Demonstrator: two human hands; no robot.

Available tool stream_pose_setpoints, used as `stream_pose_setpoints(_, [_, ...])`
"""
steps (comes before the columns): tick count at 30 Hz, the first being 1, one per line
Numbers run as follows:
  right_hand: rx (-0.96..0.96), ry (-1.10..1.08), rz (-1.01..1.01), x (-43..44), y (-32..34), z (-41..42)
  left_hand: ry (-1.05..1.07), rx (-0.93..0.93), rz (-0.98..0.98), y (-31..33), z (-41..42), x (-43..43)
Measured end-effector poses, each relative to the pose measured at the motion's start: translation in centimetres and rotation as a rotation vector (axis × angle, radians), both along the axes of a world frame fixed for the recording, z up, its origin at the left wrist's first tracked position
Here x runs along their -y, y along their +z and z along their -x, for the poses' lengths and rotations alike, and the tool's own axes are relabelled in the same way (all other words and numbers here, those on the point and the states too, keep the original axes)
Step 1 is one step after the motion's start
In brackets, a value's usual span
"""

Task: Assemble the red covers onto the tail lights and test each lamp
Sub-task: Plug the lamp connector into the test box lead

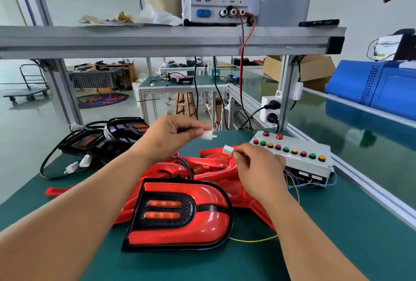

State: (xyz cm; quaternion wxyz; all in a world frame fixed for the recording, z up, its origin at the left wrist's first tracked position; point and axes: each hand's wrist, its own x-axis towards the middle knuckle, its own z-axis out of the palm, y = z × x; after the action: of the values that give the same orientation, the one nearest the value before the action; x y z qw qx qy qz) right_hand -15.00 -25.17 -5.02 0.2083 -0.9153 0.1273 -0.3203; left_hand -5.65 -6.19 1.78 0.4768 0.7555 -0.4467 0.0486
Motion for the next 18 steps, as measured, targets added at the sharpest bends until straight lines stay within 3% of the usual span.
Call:
stream_pose_setpoints(5, [0.098, 0.09, -0.064, 0.0, 0.3, 0.2, 0.087, 0.146, -0.216, -0.6, -0.5, 0.7])
stream_pose_setpoints(9, [0.188, 0.127, -0.092, -0.2, 0.3, 0.3, 0.138, 0.243, -0.253, -0.5, -0.2, 1.7])
stream_pose_setpoints(12, [0.221, 0.136, -0.069, -0.2, 0.4, 0.3, 0.13, 0.237, -0.34, -0.2, 0.0, 2.3])
stream_pose_setpoints(18, [0.225, 0.109, -0.017, -0.4, 0.1, 0.2, 0.149, 0.133, -0.322, -0.3, 0.2, 2.9])
